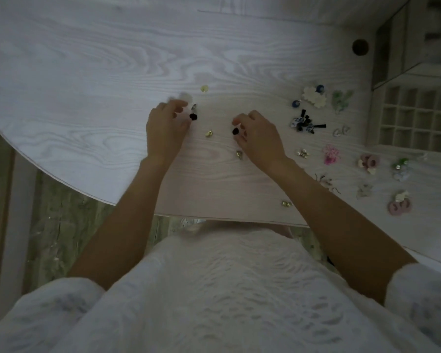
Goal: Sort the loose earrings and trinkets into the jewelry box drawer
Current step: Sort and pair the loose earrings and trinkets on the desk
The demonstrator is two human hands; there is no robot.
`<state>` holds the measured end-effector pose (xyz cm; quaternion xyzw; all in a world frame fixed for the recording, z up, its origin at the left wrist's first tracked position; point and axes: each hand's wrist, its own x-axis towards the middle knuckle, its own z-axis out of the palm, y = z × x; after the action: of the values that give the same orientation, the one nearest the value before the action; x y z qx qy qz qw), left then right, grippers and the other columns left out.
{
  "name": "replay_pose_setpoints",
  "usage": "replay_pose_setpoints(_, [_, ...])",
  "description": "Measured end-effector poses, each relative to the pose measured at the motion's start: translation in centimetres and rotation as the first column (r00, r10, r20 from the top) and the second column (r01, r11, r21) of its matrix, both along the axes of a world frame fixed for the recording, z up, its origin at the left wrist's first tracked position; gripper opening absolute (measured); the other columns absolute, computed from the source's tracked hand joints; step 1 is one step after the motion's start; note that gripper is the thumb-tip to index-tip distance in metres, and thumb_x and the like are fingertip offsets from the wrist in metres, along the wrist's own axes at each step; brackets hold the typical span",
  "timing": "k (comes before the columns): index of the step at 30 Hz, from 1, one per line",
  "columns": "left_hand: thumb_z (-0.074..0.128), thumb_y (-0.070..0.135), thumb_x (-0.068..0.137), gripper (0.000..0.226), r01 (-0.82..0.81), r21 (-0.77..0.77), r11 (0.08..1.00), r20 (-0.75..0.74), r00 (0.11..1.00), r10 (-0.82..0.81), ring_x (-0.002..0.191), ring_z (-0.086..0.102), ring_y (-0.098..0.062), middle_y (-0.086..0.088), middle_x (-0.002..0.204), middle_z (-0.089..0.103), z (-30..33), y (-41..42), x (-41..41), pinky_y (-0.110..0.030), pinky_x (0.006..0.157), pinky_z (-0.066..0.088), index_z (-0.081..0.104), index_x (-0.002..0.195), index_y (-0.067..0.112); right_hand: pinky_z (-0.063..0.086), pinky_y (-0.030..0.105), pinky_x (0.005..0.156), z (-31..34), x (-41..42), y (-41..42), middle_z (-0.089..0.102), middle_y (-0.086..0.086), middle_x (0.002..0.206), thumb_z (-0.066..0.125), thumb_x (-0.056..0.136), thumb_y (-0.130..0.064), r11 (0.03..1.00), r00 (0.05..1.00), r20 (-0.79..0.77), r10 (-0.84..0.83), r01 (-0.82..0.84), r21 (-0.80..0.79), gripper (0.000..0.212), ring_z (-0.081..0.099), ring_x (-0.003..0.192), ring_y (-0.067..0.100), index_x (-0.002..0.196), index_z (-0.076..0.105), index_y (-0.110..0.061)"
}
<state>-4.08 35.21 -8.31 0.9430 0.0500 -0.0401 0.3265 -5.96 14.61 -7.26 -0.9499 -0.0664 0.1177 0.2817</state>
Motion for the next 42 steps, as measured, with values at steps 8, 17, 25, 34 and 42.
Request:
replay_pose_setpoints(8, [0.063, 0.025, 0.084, 0.014, 0.123, 0.1, 0.987, -0.013, 0.992, -0.122, 0.093, 0.054, -0.021, -0.003, 0.097, 0.064, -0.4, -0.2, 1.0, -0.025, 0.072, 0.034, 0.068, 0.094, 0.017, 0.038, 0.03, 0.065, -0.5, -0.9, 1.0, 0.061, 0.011, 0.089, 0.055, 0.089, -0.012, 0.999, 1.0, -0.002, -0.028, 0.028, -0.017, 0.01, 0.055, 0.078, 0.025, 0.094, 0.061, -0.006])
replay_pose_setpoints(17, [0.063, 0.023, 0.083, 0.005, 0.074, 0.058, 0.996, 0.025, 0.997, -0.076, 0.086, 0.054, -0.017, 0.003, 0.087, 0.064, -0.8, -1.5, -1.0, -0.027, 0.066, 0.038, 0.063, 0.088, 0.02, 0.039, 0.029, 0.066, 0.7, -1.3, -3.1, 0.066, 0.002, 0.089, 0.058, 0.089, -0.02, 0.981, 0.982, 0.064, -0.178, 0.183, -0.07, 0.011, 0.055, 0.085, 0.019, 0.097, 0.062, -0.012])
replay_pose_setpoints(25, [0.064, 0.017, 0.083, 0.005, 0.114, 0.003, 0.994, 0.174, 0.978, -0.112, 0.086, 0.056, -0.019, 0.001, 0.087, 0.067, 1.2, -3.7, -0.7, -0.027, 0.071, 0.042, 0.064, 0.087, 0.016, 0.038, 0.034, 0.081, 0.0, 1.9, -7.5, 0.065, 0.01, 0.089, 0.06, 0.084, -0.016, 0.942, 0.949, 0.117, -0.293, 0.308, -0.133, 0.009, 0.051, 0.091, 0.027, 0.09, 0.063, -0.009])
replay_pose_setpoints(34, [0.062, 0.009, 0.083, 0.007, 0.297, -0.162, 0.941, 0.098, 0.954, -0.284, 0.076, 0.064, -0.018, -0.003, 0.087, 0.069, 0.5, -12.5, 3.1, -0.037, 0.071, 0.053, 0.062, 0.09, 0.01, 0.037, 0.035, 0.084, -0.4, 2.2, -7.4, 0.067, 0.009, 0.09, 0.061, 0.084, -0.016, 0.943, 0.96, 0.121, -0.254, 0.274, -0.187, 0.013, 0.053, 0.091, 0.027, 0.095, 0.064, -0.009])
replay_pose_setpoints(42, [0.061, 0.007, 0.084, 0.014, 0.262, -0.152, 0.953, 0.007, 0.965, -0.264, 0.08, 0.061, -0.022, -0.01, 0.09, 0.067, -0.8, -14.4, 3.6, -0.028, 0.073, 0.043, 0.072, 0.092, 0.011, 0.035, 0.032, 0.084, -0.8, 2.8, -7.3, 0.068, 0.009, 0.094, 0.06, 0.086, -0.017, 0.937, 0.959, 0.109, -0.261, 0.279, -0.208, 0.014, 0.053, 0.094, 0.027, 0.097, 0.066, -0.009])
